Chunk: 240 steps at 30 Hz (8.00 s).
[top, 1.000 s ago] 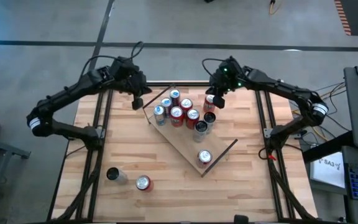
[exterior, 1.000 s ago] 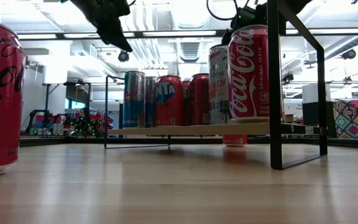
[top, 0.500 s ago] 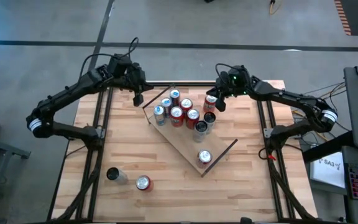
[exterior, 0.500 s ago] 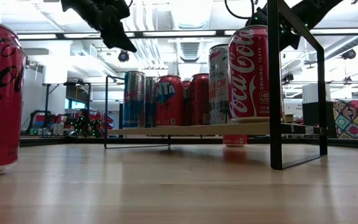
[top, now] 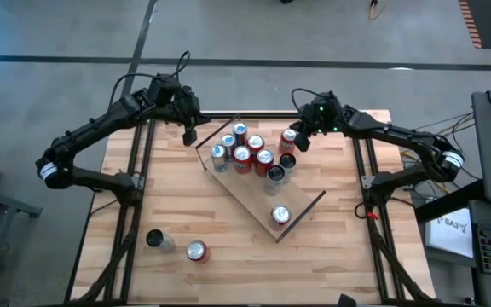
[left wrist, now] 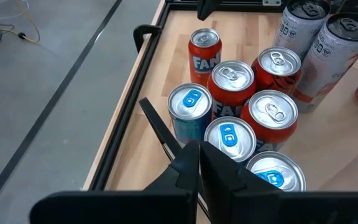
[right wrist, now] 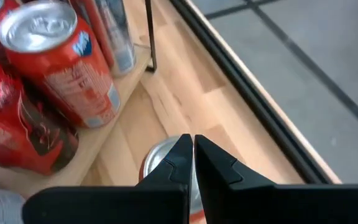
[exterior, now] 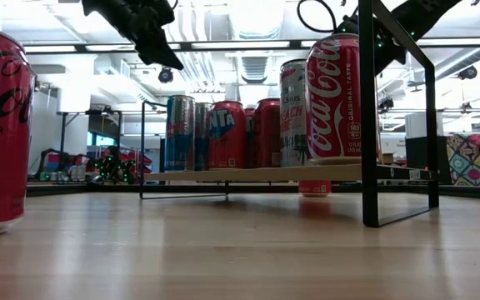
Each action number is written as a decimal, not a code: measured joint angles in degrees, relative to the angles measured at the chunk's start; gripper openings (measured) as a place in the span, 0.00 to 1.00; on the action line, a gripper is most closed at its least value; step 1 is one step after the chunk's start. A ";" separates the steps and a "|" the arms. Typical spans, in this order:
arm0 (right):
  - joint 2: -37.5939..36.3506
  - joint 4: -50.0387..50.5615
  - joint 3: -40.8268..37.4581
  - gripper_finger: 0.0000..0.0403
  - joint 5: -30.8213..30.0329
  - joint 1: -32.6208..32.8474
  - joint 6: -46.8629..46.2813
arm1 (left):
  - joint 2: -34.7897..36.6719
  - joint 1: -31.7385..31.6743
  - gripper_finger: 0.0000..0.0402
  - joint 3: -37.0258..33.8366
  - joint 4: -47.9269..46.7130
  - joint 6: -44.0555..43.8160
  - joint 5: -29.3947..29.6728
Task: Place canned beverage on shelf
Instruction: Put the orange soda can on the shelf aligned with the orange soda can on the shelf
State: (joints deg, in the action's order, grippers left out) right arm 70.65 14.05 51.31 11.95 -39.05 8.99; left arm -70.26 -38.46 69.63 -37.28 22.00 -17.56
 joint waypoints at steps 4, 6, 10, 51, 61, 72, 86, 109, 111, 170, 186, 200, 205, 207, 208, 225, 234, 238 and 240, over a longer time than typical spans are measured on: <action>0.00 1.13 0.00 0.02 0.00 0.00 -0.03 | 0.00 0.00 0.00 0.00 -0.02 -0.02 0.00; 0.00 1.11 0.00 0.02 0.00 0.00 -0.01 | 0.00 0.00 0.00 0.00 -0.02 -0.12 0.00; 0.00 1.09 0.00 0.02 0.00 0.00 1.47 | 0.00 0.00 0.00 0.00 -0.02 -0.43 0.00; -0.79 14.40 -0.99 0.85 1.79 0.15 5.52 | -0.02 0.00 0.00 0.00 -1.26 -1.31 0.00; 0.32 10.08 -2.05 0.85 1.96 0.15 6.07 | -0.02 -0.01 0.00 0.00 -1.26 -1.73 0.00; 6.43 6.10 -2.23 0.85 1.87 0.11 7.53 | -0.02 0.00 0.00 0.00 -1.26 -3.01 0.00; 10.66 -1.61 -2.25 0.85 0.06 0.13 6.27 | -0.02 -0.02 0.00 0.00 -1.25 -3.44 0.00; 14.20 -5.33 -2.21 0.69 -0.68 -1.40 2.06 | -0.04 -0.02 0.00 0.00 -1.26 -3.25 0.00; 14.02 -5.38 -2.23 0.69 -0.90 -1.40 1.99 | -0.04 0.00 0.00 0.00 -1.26 -3.25 0.00; -1.05 23.16 32.49 0.71 -6.00 14.96 -0.86 | 19.05 8.26 0.00 -14.48 16.78 -13.93 -2.99; 2.04 18.85 32.83 0.71 -5.95 27.17 -3.53 | 27.71 9.18 0.00 -25.31 37.50 -17.60 -2.99; 8.11 13.93 32.83 0.71 -5.95 30.92 -6.02 | 32.76 9.18 0.00 -33.86 52.80 -19.59 -2.99; 9.95 13.21 32.83 0.71 -5.93 31.67 -6.42 | 33.29 9.18 0.00 -36.39 54.63 -19.60 -2.99; 10.80 12.20 32.83 0.71 -5.78 31.77 -7.16 | 33.29 9.18 0.00 -37.74 57.32 -19.59 -2.99; 11.34 11.77 32.83 0.71 -5.66 31.96 -7.55 | 33.26 9.18 0.00 -38.39 58.65 -19.59 -2.99; 20.37 10.18 32.81 0.71 -5.57 34.21 -9.44 | 33.14 9.18 0.00 -38.56 61.16 -18.90 -2.99; 23.06 10.53 32.81 0.71 -5.91 36.29 -14.05 | 32.81 9.18 0.00 -38.56 61.20 -18.05 -2.99; 23.29 10.49 32.81 0.71 -5.82 38.04 -15.43 | 32.70 9.20 0.00 -38.59 60.43 -19.84 -3.00; 23.34 10.46 32.81 0.71 -6.96 38.89 -15.67 | 32.72 9.45 0.00 -38.87 60.21 -20.92 -3.74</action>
State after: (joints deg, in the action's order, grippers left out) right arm 94.00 24.51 84.12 4.99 -0.16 -6.68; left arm -37.54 -29.01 30.75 22.93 1.07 -21.30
